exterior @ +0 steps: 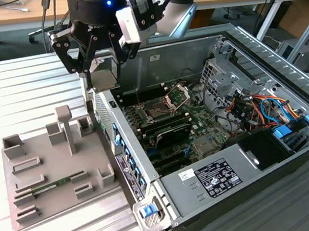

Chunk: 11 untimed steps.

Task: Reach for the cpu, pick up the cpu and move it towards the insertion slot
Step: 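Pick up the cpu and move it towards the insertion slot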

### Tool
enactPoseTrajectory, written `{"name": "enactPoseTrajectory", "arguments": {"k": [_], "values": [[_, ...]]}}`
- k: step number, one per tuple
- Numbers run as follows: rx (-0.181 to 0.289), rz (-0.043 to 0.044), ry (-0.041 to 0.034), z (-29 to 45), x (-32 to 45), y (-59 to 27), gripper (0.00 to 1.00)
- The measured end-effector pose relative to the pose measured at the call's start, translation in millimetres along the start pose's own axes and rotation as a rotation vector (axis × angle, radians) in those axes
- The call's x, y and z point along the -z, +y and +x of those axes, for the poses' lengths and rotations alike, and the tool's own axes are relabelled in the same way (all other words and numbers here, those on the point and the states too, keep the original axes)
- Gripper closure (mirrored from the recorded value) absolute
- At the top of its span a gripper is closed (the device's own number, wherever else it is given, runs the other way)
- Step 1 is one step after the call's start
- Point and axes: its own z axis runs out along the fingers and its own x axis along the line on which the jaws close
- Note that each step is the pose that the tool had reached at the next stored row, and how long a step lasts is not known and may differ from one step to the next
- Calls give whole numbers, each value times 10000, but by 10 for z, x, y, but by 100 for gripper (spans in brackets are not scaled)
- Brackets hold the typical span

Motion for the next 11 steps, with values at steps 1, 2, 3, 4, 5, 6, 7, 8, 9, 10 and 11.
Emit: {"name": "enactPoseTrajectory", "arguments": {"k": [1, 2, 3, 4, 5, 6, 7, 8, 9, 10, 11], "values": [[0, 0, 0, -6, 0, 0, 45], [0, 0, 0, -10, 0, 0, 45], [0, 0, 0, -18, 0, -1, 45], [0, 0, 0, -23, 0, -1, 45], [0, 0, 0, -28, 0, -2, 45], [-1, 0, 0, -34, 0, -2, 45], [0, 0, 0, -38, 0, -2, 45], [0, 1, 0, -43, 0, -3, 45], [0, 0, 0, -48, 0, -3, 45], [0, 1, 0, -57, 0, -3, 45], [0, 0, 0, -64, 0, -4, 45]]}}
